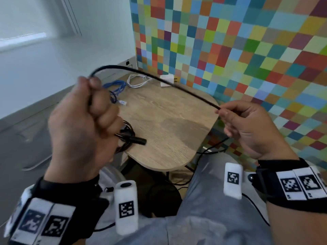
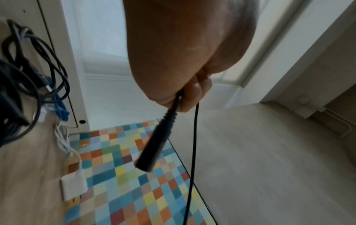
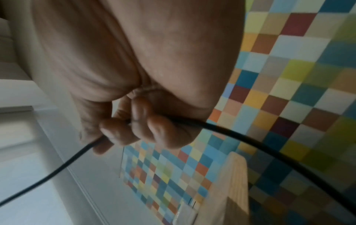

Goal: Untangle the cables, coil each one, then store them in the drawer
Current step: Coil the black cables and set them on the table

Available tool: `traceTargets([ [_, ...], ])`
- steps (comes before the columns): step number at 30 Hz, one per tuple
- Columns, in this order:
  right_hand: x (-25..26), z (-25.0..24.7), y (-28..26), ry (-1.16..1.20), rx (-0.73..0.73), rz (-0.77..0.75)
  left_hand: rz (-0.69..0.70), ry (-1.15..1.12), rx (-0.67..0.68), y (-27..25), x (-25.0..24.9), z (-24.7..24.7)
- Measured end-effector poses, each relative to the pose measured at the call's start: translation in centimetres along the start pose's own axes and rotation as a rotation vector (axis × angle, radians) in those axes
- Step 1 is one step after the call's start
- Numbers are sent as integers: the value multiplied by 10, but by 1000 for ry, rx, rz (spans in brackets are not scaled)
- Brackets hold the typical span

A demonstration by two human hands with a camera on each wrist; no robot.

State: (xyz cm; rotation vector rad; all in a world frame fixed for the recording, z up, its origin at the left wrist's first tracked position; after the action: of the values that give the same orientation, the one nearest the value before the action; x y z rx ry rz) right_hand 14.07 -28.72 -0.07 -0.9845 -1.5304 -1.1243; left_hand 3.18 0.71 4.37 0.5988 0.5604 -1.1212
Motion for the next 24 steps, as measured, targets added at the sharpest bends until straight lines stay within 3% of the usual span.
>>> traceTargets([
  [3, -3, -12, -4, 10, -75, 37, 58, 53, -4, -1, -13, -1],
  [6, 13, -7, -4, -449, -131, -32, 55, 183, 51, -10, 3, 11],
  [8, 20, 17, -5, -720, -27, -45, 71, 322, 126, -15, 13, 23],
  [13, 32, 93, -31, -998, 325, -121, 197, 809, 277, -24, 34, 44],
  [16, 49, 121, -42, -917, 420, -239, 225, 992, 312, -30, 48, 47],
  [19, 63, 111, -42, -741, 318, -246, 194, 951, 298, -29, 47, 43],
  [22, 77, 100, -44, -637, 230, -292, 176, 1086, 329, -28, 49, 44],
  [24, 86, 102, -45, -623, 225, -335, 82, 1151, 389, -27, 61, 44],
])
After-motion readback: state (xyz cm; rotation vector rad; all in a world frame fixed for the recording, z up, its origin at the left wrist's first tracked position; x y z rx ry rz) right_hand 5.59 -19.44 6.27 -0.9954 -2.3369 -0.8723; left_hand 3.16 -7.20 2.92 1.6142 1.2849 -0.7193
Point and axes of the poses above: each hand's wrist, its own y-axis towards the middle knuckle, its own z-axis out of the palm, x = y × z, the point moved 10 cm from there along y, towards the middle knuckle, and after that the axes turned 10 degrees about -y, right-handed, at the moved point
